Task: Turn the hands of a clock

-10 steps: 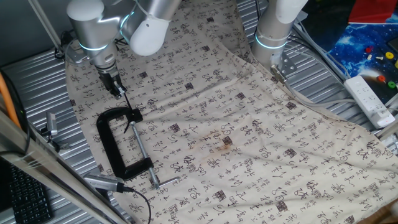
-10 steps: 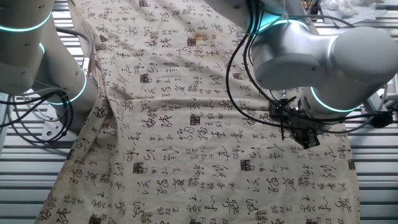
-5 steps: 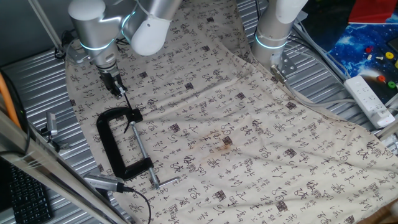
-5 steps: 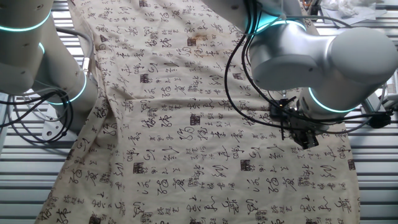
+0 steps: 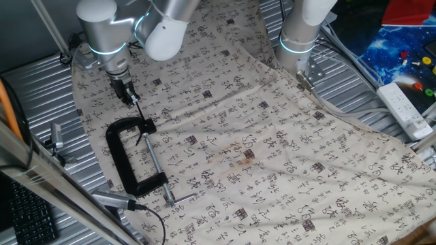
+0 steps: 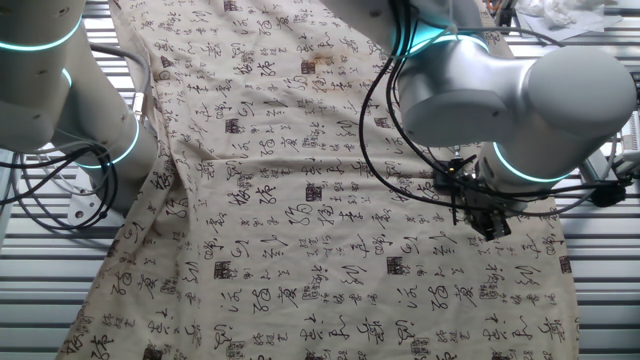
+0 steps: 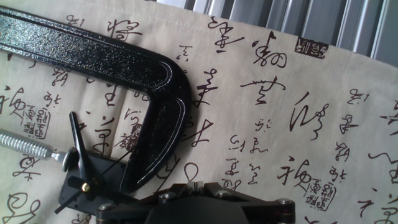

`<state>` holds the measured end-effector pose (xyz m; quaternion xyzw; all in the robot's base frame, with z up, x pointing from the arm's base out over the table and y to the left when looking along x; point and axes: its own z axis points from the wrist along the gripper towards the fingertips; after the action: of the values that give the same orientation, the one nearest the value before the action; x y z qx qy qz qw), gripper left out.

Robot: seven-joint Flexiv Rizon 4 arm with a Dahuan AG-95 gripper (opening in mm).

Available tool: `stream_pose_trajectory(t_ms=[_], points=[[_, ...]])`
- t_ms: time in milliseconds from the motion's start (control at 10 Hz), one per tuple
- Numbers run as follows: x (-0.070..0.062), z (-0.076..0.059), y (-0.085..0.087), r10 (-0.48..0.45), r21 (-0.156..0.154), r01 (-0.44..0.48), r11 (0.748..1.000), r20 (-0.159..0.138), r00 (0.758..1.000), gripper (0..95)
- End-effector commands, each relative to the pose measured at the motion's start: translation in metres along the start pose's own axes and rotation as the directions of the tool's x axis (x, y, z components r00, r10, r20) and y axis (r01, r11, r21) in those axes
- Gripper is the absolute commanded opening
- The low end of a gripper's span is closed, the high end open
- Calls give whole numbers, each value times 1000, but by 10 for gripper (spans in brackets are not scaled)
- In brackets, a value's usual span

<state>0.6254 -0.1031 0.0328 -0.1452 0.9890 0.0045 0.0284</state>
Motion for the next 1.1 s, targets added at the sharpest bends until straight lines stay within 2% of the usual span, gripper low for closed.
stream_pose_trajectory(t_ms=[100, 1100], points=[[0, 0, 0, 1, 1, -1, 1000, 1, 1000, 0], [4, 1, 0, 4, -1, -4, 1000, 2, 1000, 0]])
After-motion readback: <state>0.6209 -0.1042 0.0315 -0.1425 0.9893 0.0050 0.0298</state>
